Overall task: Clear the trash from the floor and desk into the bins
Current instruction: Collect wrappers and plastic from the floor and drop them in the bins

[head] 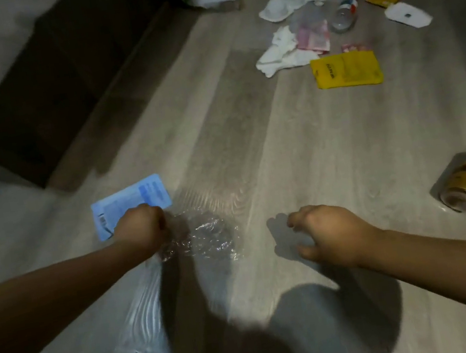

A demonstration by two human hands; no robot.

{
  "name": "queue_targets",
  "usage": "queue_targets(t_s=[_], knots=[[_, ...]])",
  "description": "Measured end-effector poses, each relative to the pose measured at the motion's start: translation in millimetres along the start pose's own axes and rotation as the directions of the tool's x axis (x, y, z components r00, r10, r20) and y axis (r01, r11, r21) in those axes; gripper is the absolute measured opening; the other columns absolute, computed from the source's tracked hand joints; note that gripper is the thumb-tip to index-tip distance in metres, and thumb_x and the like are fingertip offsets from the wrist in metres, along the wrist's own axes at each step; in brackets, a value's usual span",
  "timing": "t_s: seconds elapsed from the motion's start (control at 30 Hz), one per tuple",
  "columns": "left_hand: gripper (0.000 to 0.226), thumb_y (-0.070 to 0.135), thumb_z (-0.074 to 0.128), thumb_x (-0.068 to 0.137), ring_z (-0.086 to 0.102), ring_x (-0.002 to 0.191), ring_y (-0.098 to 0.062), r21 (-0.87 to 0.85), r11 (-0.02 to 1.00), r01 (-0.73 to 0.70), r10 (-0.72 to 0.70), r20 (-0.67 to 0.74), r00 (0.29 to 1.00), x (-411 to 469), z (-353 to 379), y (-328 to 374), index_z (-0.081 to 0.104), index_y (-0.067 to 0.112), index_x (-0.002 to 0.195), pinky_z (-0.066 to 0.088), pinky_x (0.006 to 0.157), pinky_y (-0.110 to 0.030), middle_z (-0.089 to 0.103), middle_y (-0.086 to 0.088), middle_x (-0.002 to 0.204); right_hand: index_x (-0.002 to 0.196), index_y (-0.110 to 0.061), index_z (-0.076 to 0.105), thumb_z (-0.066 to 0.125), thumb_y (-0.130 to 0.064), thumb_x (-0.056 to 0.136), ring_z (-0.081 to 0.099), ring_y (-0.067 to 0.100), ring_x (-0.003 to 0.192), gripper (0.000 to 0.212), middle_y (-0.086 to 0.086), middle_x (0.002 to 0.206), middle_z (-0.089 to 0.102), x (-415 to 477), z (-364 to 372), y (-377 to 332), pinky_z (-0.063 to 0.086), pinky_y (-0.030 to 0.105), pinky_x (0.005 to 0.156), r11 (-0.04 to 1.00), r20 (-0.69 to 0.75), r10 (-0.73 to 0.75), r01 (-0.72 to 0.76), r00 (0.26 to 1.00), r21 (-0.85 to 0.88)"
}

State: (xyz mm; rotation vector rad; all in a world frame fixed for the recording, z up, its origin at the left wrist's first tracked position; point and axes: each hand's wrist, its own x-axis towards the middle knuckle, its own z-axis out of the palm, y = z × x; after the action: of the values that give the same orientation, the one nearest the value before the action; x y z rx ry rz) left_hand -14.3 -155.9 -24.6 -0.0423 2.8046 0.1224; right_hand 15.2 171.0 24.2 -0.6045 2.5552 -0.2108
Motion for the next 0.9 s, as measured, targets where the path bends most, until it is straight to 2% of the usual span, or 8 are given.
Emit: queue_targets(t_s=[0.13,0.23,0.3,0.4,0.53,0.63,0.73,0.9], knots=[[0.028,0.029,0.069,0.074,0.051,0.104,-0.035,-0.067,0.992,0.107,-0.113,-0.079,0.991,14.5,0.4,-25.1,0.067,0.013,0.098,0.046,0.088,-0.039,0.056,-0.016,0.112,0.135,-0.022,0.045,0.054,-0.046,0.087,0.052,0.016,0.118,0.054,-0.001,0.133,0.053,19.0,-3.9,-10.6,0.036,0.020,0.095,1.000,0.010,-0.023,0.023,1.000,-0.016],[0.087,0.044,0.083,0.061,0.039,0.125,-0.036,-0.164,0.981,0.104,-0.112,-0.043,0.993,23.4,2.3,-34.5,0.043,0.009,0.130,0.037,0.102,-0.044,0.038,-0.017,0.138,0.132,-0.023,0.049,0.045,-0.057,0.084,0.052,0.014,0.117,0.059,-0.003,0.131,0.055,25.9,-4.1,-18.9,0.034,0.017,0.094,0.999,0.007,-0.036,0.036,0.999,0.030],[0.119,0.063,0.079,0.054,0.023,0.139,-0.034,-0.125,0.989,0.084,-0.082,0.022,0.996,31.4,4.0,-37.6,0.022,0.010,0.145,0.027,0.112,-0.050,0.019,-0.015,0.153,0.132,-0.022,0.049,0.046,-0.054,0.085,0.052,0.014,0.118,0.057,-0.003,0.131,0.054,29.3,-2.1,-21.1,0.035,0.016,0.094,0.998,0.014,-0.044,0.043,0.999,0.047],[0.140,0.077,0.070,0.049,0.002,0.145,-0.032,-0.018,0.997,0.078,-0.074,0.143,0.987,42.6,7.2,-40.7,-0.003,0.015,0.150,0.014,0.113,-0.059,0.000,-0.007,0.158,0.130,-0.020,0.050,0.056,-0.038,0.087,0.053,0.014,0.116,0.047,-0.002,0.131,0.055,34.5,2.4,-19.0,0.038,0.018,0.094,0.998,0.023,-0.045,0.044,0.999,0.036],[0.130,0.073,0.069,0.057,0.014,0.141,-0.033,0.100,0.995,0.020,-0.036,0.160,0.986,45.5,12.2,-38.2,-0.003,0.016,0.149,0.014,0.113,-0.061,0.008,-0.010,0.155,0.121,-0.021,0.054,0.059,-0.037,0.086,0.057,0.011,0.106,0.039,-0.003,0.120,0.059,40.6,7.4,-13.7,0.037,0.014,0.080,0.998,0.026,-0.048,0.048,0.998,0.032],[0.120,0.070,0.070,0.060,0.027,0.133,-0.034,0.126,0.992,-0.031,0.018,0.103,0.994,42.4,14.6,-29.0,0.009,0.018,0.149,0.024,0.111,-0.052,0.022,-0.010,0.148,0.120,-0.022,0.054,0.060,-0.039,0.085,0.057,0.011,0.106,0.039,-0.004,0.118,0.059,42.2,10.0,-8.8,0.035,0.014,0.077,0.999,0.024,-0.036,0.036,0.999,0.021],[0.102,0.061,0.073,0.064,0.035,0.123,-0.031,0.068,0.992,-0.102,0.099,0.051,0.994,38.6,16.0,-15.7,0.028,0.017,0.143,0.035,0.102,-0.041,0.034,-0.008,0.139,0.115,-0.022,0.056,0.062,-0.039,0.083,0.058,0.013,0.103,0.037,-0.003,0.114,0.060,42.0,13.8,-0.4,0.039,0.019,0.078,0.999,0.023,0.001,-0.002,1.000,0.039],[0.069,0.044,0.074,0.072,0.049,0.107,-0.028,0.003,0.981,-0.196,0.196,0.018,0.980,36.4,14.0,-1.2,0.048,0.013,0.128,0.042,0.089,-0.037,0.049,-0.009,0.123,0.109,-0.020,0.059,0.063,-0.042,0.082,0.059,0.015,0.096,0.035,-0.002,0.106,0.061,31.3,14.9,19.2,0.039,0.020,0.074,0.993,0.044,0.084,-0.087,0.995,0.073]])
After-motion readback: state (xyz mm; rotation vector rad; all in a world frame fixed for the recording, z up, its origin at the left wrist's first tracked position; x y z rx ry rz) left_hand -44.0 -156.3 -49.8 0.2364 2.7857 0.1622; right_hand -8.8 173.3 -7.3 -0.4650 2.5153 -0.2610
